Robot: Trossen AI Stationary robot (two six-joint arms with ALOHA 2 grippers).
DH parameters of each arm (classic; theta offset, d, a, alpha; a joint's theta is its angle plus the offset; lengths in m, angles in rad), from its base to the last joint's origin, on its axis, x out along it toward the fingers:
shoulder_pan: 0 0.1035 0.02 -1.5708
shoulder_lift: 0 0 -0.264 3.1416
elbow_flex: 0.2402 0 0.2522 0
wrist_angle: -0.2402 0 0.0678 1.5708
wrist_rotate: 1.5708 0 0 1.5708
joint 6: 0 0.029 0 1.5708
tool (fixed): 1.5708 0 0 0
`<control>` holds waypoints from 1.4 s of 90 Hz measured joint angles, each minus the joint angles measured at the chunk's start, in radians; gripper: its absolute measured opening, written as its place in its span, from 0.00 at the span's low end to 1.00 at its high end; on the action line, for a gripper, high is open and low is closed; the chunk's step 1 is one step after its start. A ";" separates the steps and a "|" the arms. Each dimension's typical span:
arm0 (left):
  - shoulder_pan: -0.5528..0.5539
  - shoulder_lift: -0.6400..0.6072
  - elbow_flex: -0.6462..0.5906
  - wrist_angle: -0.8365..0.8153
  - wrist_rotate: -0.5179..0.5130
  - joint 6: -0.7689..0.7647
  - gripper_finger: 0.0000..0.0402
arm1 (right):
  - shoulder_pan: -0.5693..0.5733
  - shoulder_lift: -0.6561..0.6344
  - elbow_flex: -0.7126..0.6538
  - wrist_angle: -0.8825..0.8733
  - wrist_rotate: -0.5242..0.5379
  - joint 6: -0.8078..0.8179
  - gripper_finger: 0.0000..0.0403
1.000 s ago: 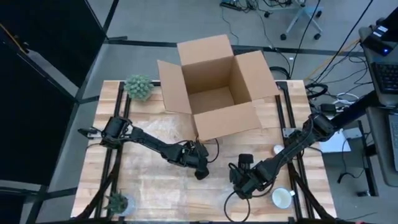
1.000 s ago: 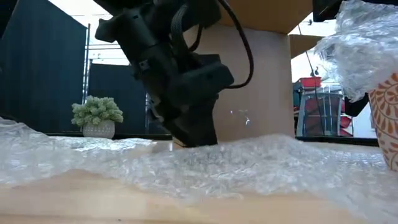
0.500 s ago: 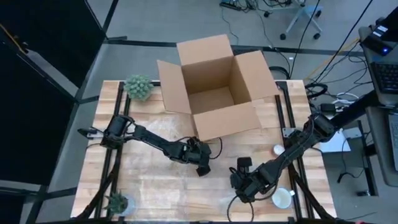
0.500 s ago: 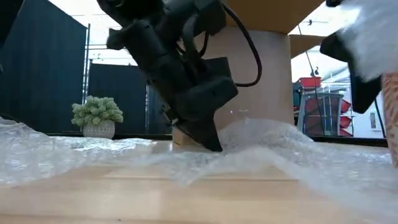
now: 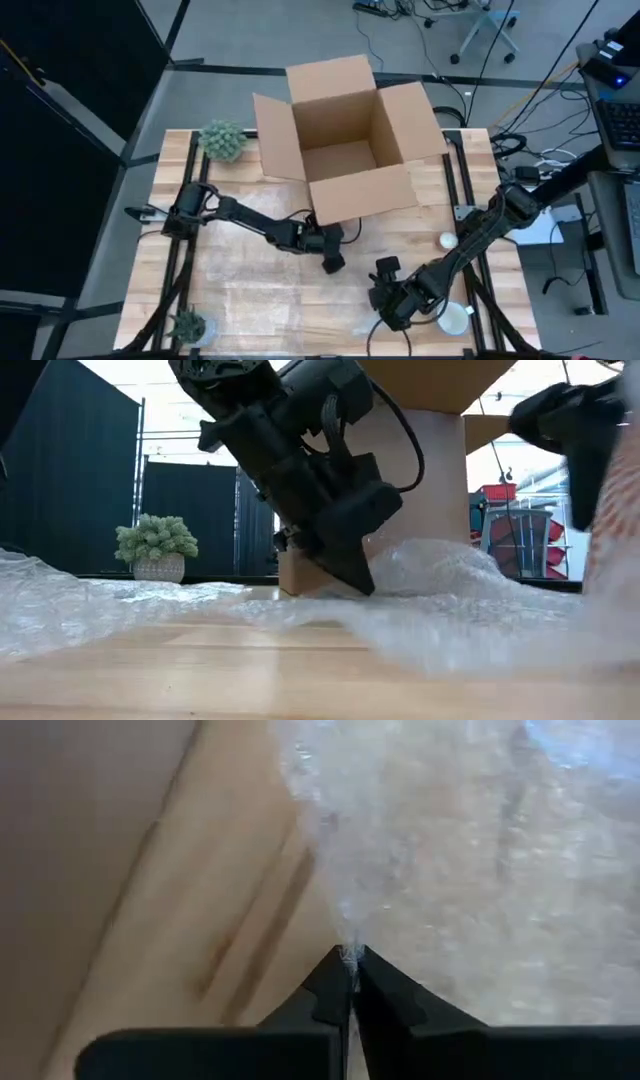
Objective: Wrap mug
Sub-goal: Wrap the orange mug with bubble wrap
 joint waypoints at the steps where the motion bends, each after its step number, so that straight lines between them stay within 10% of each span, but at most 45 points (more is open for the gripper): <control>1: -0.002 0.000 0.000 0.000 0.001 0.000 0.00 | -0.003 0.000 0.000 0.000 0.001 -0.003 0.61; 39: -0.003 -0.001 0.000 -0.016 0.007 0.028 0.00 | -0.052 -0.002 0.010 0.019 -0.116 -0.125 0.04; 95: 0.011 0.008 -0.003 -0.013 -0.001 0.043 0.00 | -0.065 0.066 0.099 0.034 -0.203 -0.241 0.02; 126: 0.011 0.008 -0.003 -0.013 -0.001 0.044 0.00 | -0.089 0.099 0.098 0.041 -0.202 -0.202 0.22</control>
